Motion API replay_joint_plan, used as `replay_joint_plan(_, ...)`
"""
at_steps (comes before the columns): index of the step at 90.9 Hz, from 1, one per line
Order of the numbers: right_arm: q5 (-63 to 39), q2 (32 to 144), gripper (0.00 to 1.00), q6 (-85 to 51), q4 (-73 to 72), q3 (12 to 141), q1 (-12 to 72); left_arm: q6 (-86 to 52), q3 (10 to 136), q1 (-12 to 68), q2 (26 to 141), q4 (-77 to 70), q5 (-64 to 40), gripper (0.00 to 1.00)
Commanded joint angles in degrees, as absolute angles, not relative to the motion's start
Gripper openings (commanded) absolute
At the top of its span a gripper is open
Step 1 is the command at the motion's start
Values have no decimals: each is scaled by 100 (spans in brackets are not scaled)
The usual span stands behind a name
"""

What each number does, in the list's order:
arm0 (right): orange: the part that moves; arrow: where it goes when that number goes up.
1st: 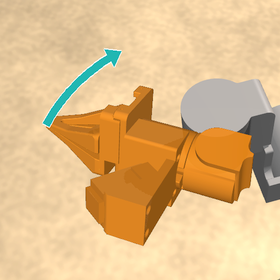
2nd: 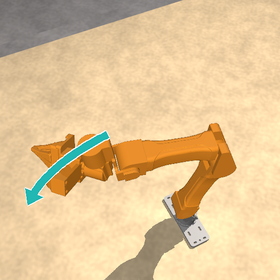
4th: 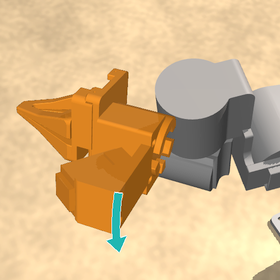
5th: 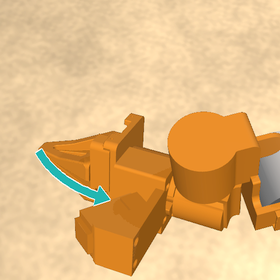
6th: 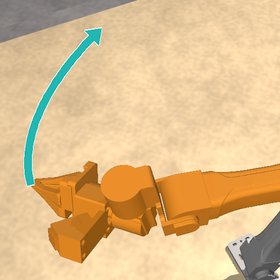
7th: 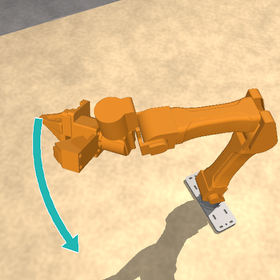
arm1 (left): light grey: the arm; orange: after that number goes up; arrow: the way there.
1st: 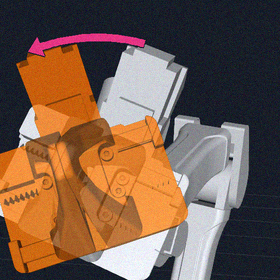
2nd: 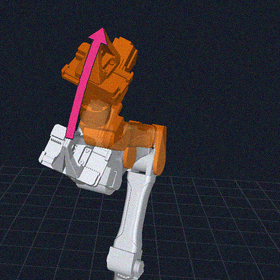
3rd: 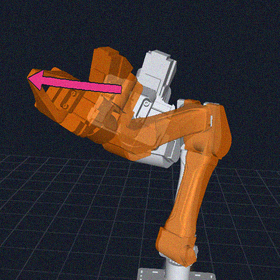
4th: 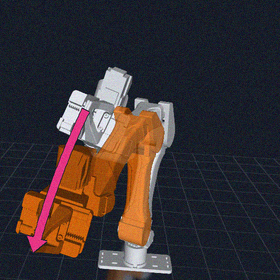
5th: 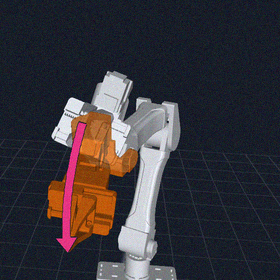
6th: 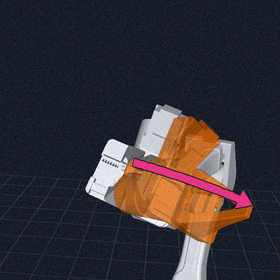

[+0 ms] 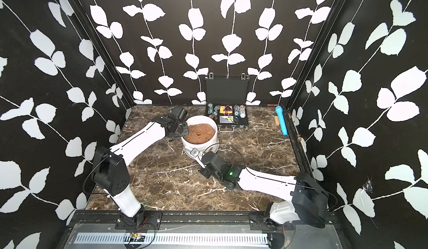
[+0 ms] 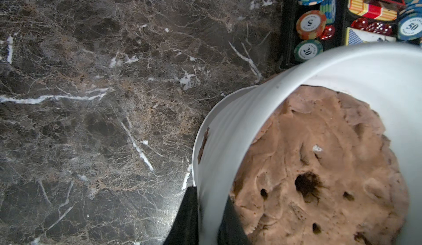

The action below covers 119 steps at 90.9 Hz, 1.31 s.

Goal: Scrub the dried mud off the ceramic pot
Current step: Brush off the soil from the pot, then rotate the pot on the tray, then brush off the soil from the pot.

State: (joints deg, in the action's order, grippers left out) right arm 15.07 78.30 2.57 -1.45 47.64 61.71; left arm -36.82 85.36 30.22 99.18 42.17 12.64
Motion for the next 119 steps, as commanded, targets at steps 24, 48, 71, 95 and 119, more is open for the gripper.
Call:
replay_joint_plan(24, 1126, 8242, 0, -20, -475, 4809, 5897, -3804, 8560, 3061, 9960, 4237, 1027, 7)
replay_joint_plan(48, 598, 7839, 0, -88, 178, 4434, 5892, -3648, 8569, 3052, 9951, 4213, 1087, 7)
replay_joint_plan(71, 403, 6793, 0, 50, 784, 4090, 5828, -3303, 8546, 3051, 9957, 4158, 1125, 5)
replay_joint_plan(95, -547, 6562, 0, 833, 1155, 4347, 5168, -2285, 8686, 3027, 10074, 4121, 1052, 4)
replay_joint_plan(119, -1254, 6782, 0, 1218, 1197, 4558, 4480, -1506, 8992, 2945, 10250, 4259, 807, 2)
